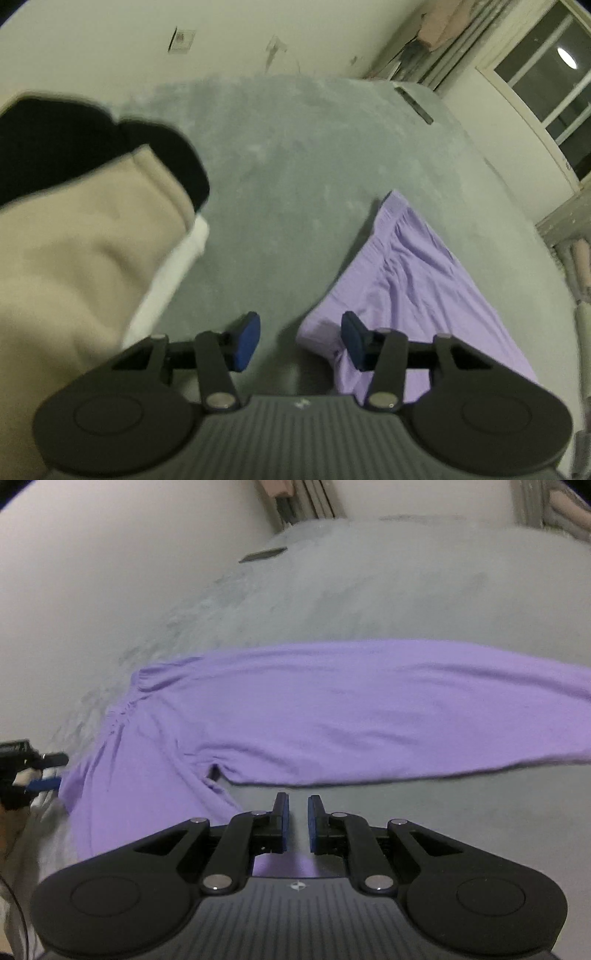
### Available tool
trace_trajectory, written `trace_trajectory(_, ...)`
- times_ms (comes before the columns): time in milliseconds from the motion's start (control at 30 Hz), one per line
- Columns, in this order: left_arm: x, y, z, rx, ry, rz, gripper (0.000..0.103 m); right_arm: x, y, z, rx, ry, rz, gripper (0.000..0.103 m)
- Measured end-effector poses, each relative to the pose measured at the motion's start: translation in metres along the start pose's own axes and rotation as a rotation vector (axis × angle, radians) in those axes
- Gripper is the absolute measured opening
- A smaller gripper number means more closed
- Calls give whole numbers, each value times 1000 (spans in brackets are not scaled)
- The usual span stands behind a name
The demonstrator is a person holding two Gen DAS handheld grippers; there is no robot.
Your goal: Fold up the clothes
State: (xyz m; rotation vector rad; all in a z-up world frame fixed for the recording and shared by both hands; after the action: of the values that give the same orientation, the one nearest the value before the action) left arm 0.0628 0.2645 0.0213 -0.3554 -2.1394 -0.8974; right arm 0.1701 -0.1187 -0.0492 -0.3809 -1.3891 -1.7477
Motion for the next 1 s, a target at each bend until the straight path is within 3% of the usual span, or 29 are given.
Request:
trace_trajectory(200, -12, -5, -4, 13, -52, 15, 46, -27, -8, 26, -94, 149, 54, 12)
trace_trajectory(267, -16, -7, -6, 7, -63, 16, 39, -34, -8, 33, -120, 176, 63, 15)
trace_trajectory(333, -18, -5, -5, 21, -77, 9, 23, -42, -9, 40, -153, 224, 77, 15)
trace_trajectory(400, -18, -3, 1, 49, -82, -1, 19, -48, -13, 49, -155, 246, 85, 15)
trace_trajectory(500, -6, 4, 6, 55, -73, -68, 18, -50, -16, 58, -124, 230, 70, 13)
trace_trajectory(567, 7, 10, 4, 16, -53, -134, 17, -46, -16, 61, -88, 204, 43, 5)
trace_trajectory(667, 18, 14, 4, -5, -31, -159, 17, -37, -14, 65, -81, 204, -13, 5)
trace_trajectory(767, 13, 12, 5, -21, 23, -128, 18, -29, -12, 65, -89, 214, -44, 5)
trace_trajectory(900, -3, 11, 9, -12, 83, -79, 18, -36, -12, 64, -73, 145, -10, 7)
trace_trajectory(1000, 2, 12, 11, -8, 91, -98, 18, -41, -15, 62, -78, 119, 1, 8)
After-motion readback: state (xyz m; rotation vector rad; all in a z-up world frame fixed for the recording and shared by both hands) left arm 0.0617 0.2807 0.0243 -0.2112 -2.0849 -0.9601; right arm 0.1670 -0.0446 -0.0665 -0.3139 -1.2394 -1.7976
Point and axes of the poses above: each gripper's, at about its wrist camera, not at the fingertips, and x roughly against the way its jaws point, z to its left, y to its top, the point moved 2 cm from there along -x, roughly the way its jaws point, and after that the axes turned 2 degrees about -z, right-handed, at the moved point
